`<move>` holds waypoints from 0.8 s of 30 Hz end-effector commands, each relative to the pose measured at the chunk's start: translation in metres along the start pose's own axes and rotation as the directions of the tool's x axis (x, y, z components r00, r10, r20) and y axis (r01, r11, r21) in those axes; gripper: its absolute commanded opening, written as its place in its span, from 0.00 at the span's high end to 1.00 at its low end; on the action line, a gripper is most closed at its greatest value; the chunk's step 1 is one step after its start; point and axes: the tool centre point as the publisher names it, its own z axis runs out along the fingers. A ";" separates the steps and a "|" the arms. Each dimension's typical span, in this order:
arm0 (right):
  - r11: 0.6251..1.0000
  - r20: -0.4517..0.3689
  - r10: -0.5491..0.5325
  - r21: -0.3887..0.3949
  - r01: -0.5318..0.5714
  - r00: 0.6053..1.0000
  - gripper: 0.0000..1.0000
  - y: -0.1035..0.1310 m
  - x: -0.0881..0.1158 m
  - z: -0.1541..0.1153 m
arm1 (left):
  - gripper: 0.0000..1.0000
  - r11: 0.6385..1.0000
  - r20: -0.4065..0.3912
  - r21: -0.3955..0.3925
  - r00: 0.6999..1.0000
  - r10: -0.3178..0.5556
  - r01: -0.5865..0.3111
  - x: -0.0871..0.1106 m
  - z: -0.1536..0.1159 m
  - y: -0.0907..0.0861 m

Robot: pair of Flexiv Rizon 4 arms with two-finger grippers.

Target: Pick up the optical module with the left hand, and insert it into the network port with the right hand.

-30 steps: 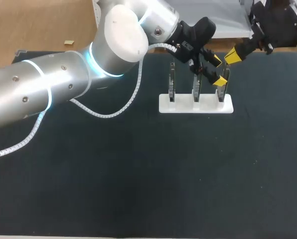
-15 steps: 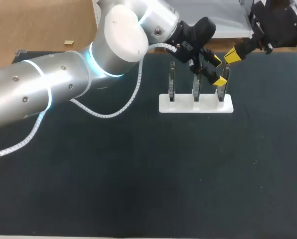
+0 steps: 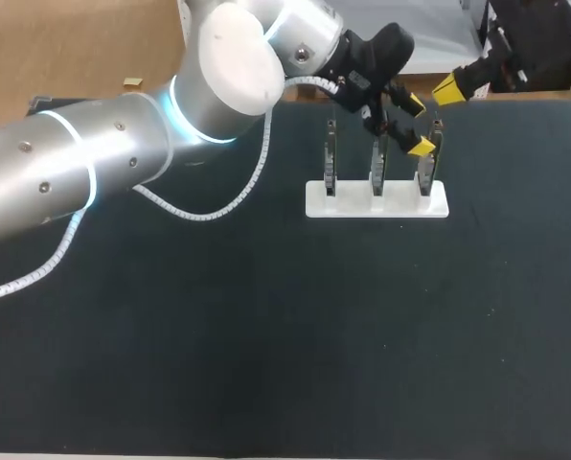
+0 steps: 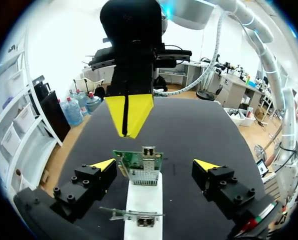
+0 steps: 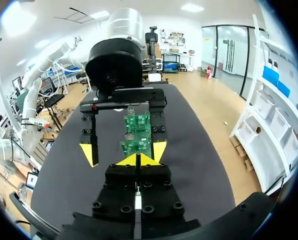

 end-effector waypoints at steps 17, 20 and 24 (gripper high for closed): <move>0.994 0.029 0.014 0.105 -0.017 0.999 0.00 0.007 -0.007 -0.012 | 0.00 0.993 -0.025 -0.119 1.000 0.016 -0.019 -0.007 -0.040 0.002; 0.994 0.029 0.014 0.105 -0.017 0.999 0.00 0.007 -0.007 -0.012 | 0.00 0.993 -0.025 -0.119 1.000 0.016 -0.019 -0.007 -0.040 0.002; 0.994 0.029 0.014 0.105 -0.017 0.999 0.00 0.007 -0.007 -0.012 | 0.00 0.993 -0.025 -0.119 1.000 0.016 -0.019 -0.007 -0.040 0.002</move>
